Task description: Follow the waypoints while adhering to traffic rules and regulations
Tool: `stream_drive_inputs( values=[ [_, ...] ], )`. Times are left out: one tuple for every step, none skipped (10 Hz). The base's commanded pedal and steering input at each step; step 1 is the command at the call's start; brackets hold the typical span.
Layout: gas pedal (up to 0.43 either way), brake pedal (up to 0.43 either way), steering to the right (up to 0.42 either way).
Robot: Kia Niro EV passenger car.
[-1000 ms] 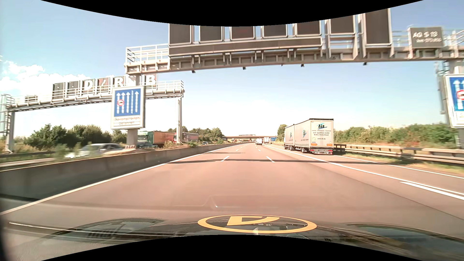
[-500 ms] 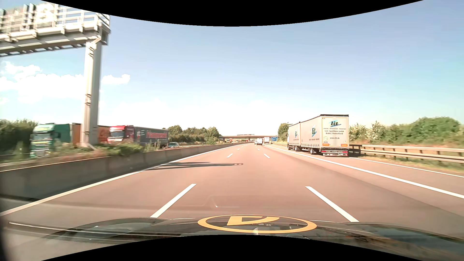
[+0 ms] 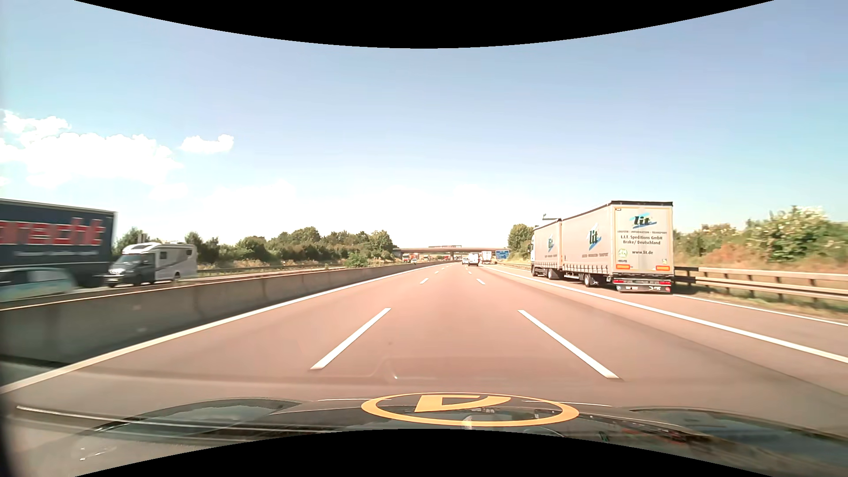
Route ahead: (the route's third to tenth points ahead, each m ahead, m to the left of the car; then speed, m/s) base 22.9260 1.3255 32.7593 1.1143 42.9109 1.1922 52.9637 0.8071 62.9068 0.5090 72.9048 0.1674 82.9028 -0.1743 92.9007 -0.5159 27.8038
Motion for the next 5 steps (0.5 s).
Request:
stream_drive_inputs(
  values=[
    [0.209,0.0,0.003],
    [0.209,0.0,0.003],
    [0.209,0.0,0.003],
    [0.209,0.0,0.003],
    [0.209,0.0,0.003]
  ],
)
